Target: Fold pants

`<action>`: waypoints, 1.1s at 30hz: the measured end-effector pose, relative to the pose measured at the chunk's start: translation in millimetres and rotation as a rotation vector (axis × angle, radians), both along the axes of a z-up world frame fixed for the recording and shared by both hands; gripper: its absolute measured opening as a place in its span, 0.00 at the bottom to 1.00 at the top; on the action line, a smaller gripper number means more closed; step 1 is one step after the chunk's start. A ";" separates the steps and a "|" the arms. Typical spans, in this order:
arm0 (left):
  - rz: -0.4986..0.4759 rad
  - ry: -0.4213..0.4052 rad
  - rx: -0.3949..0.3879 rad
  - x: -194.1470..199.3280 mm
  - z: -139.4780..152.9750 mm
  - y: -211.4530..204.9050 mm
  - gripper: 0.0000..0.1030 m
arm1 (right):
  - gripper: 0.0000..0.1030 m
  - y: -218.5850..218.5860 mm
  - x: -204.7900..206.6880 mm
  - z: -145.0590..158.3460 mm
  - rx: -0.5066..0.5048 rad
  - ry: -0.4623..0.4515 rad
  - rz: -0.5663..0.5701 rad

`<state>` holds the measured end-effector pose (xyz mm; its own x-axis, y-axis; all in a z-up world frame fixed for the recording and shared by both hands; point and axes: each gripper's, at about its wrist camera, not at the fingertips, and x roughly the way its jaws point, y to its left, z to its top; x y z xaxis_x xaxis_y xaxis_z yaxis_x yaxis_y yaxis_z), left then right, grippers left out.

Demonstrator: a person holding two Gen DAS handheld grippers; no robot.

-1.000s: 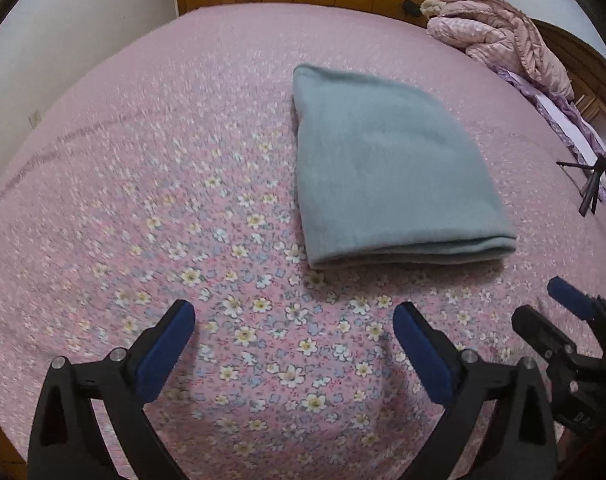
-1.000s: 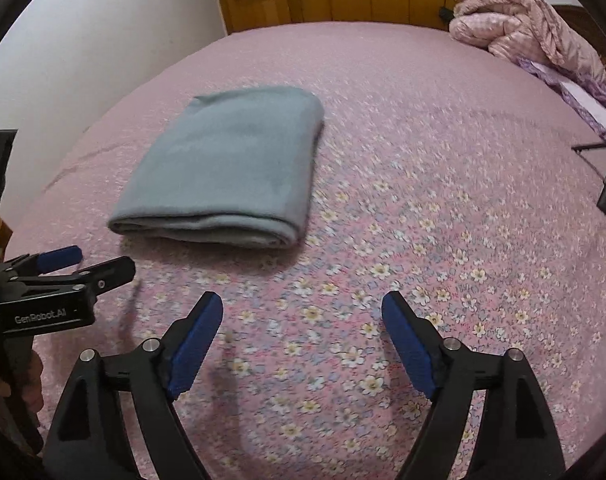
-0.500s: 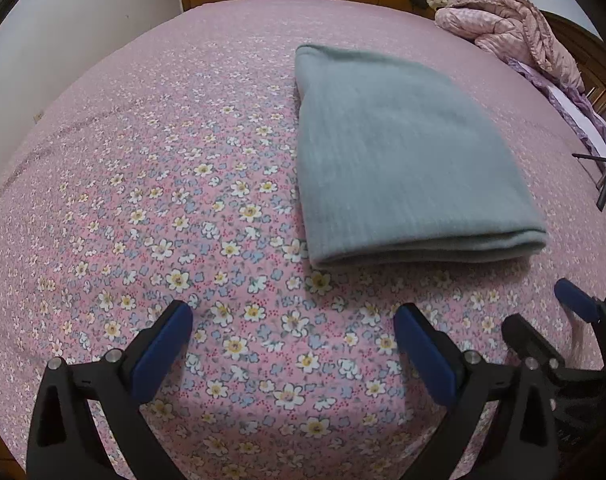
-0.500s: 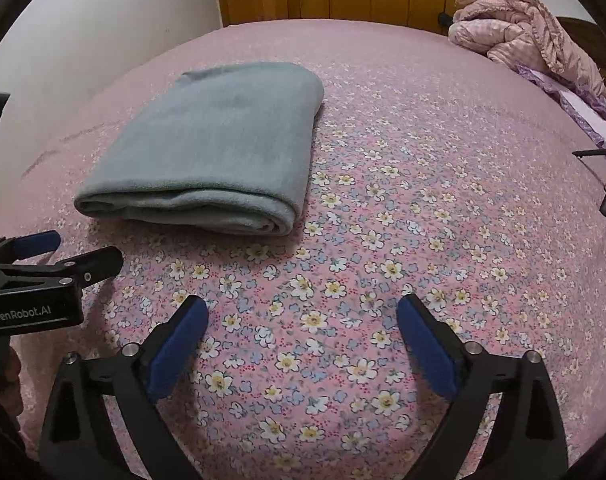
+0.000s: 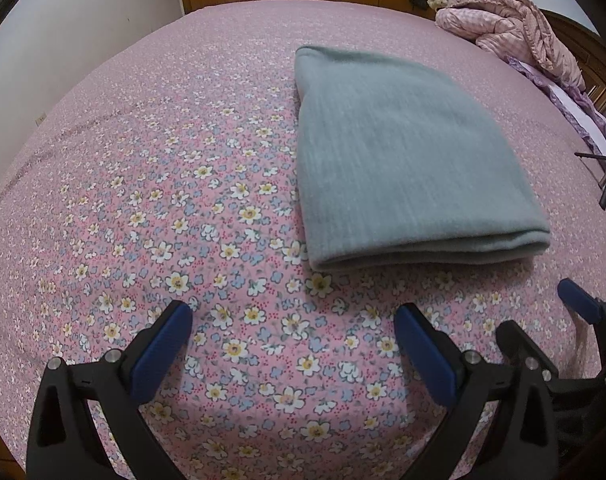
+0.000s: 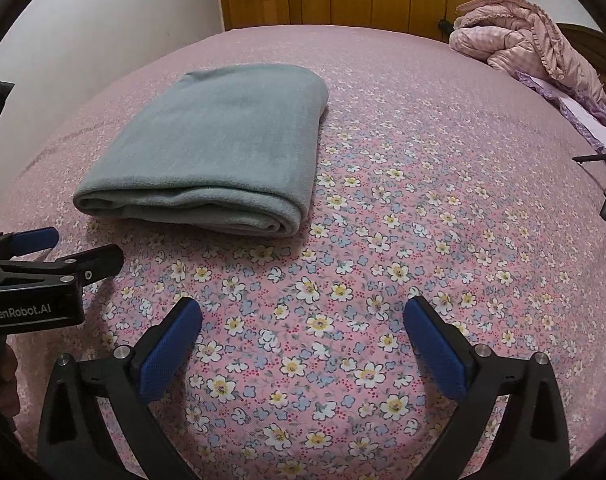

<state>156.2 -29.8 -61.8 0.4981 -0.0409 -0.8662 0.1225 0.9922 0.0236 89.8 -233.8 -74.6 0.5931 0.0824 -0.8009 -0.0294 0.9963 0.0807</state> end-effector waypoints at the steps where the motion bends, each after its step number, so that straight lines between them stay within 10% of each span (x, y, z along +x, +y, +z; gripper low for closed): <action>1: -0.002 -0.002 0.001 -0.3 -0.4 0.9 1.00 | 1.00 0.0 0.0 0.1 0.000 0.001 0.000; 33: -0.006 -0.004 0.000 -3.8 -1.8 4.2 1.00 | 1.00 0.8 -1.3 0.2 0.000 -0.003 -0.003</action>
